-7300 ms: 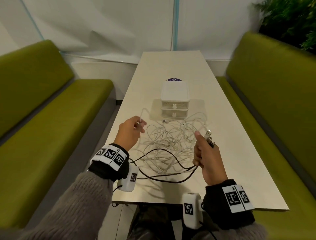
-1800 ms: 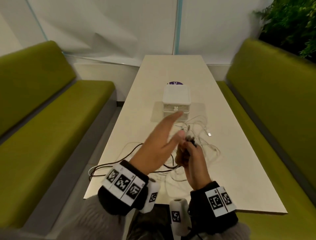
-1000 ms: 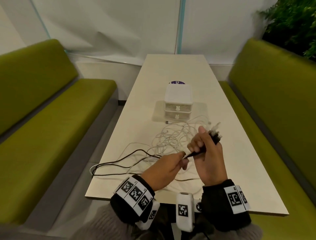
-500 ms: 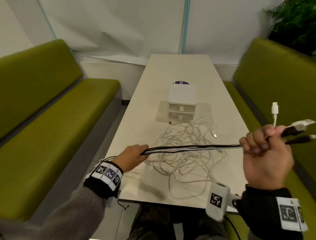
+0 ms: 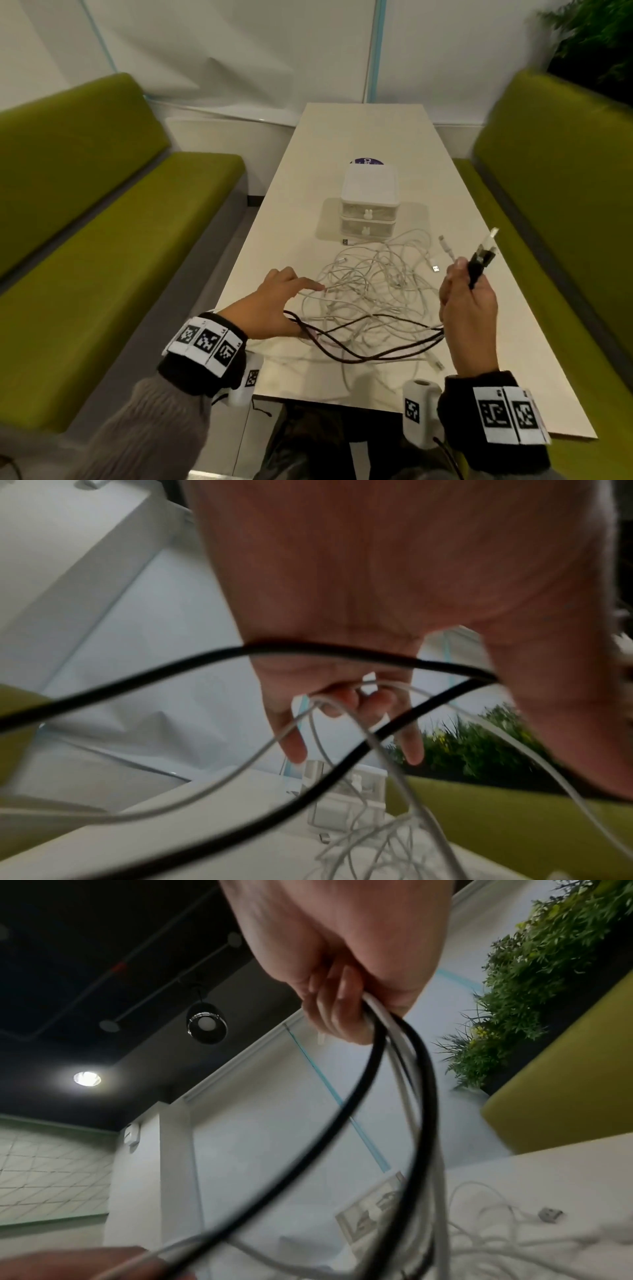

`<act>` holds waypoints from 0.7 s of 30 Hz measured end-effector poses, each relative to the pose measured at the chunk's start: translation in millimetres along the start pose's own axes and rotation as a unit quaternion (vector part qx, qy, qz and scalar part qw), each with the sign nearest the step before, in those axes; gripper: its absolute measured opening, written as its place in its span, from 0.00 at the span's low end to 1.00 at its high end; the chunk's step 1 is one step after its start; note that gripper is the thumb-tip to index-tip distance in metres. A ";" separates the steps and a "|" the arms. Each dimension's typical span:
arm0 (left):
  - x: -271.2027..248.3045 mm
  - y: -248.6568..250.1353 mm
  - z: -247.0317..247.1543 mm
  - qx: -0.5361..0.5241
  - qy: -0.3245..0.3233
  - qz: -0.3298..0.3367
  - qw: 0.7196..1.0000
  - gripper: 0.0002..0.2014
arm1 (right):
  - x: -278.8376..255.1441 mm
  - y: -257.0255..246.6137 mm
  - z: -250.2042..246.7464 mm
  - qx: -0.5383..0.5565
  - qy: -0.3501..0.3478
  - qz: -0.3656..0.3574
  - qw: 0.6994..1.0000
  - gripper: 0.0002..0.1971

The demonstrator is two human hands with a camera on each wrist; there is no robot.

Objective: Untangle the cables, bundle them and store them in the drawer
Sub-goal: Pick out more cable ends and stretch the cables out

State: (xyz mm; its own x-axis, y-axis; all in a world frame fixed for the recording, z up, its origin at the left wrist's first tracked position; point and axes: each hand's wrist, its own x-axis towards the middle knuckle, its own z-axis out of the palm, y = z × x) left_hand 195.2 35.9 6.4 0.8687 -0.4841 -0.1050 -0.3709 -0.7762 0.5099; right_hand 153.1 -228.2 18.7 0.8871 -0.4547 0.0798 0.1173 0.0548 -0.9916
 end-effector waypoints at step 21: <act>11.5 66.4 -3.5 -0.123 0.138 0.136 0.973 0.09 | -30.1 10.1 45.5 -0.208 -0.135 -0.143 0.958 0.06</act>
State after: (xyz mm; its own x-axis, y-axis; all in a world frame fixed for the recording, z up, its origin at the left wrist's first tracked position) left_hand 181.7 -19.8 42.0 0.8175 -0.5043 0.2781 -0.5387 -0.4988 0.6790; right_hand 147.9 -173.5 10.9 0.9351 -0.1489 0.3215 0.2341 -0.4214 -0.8761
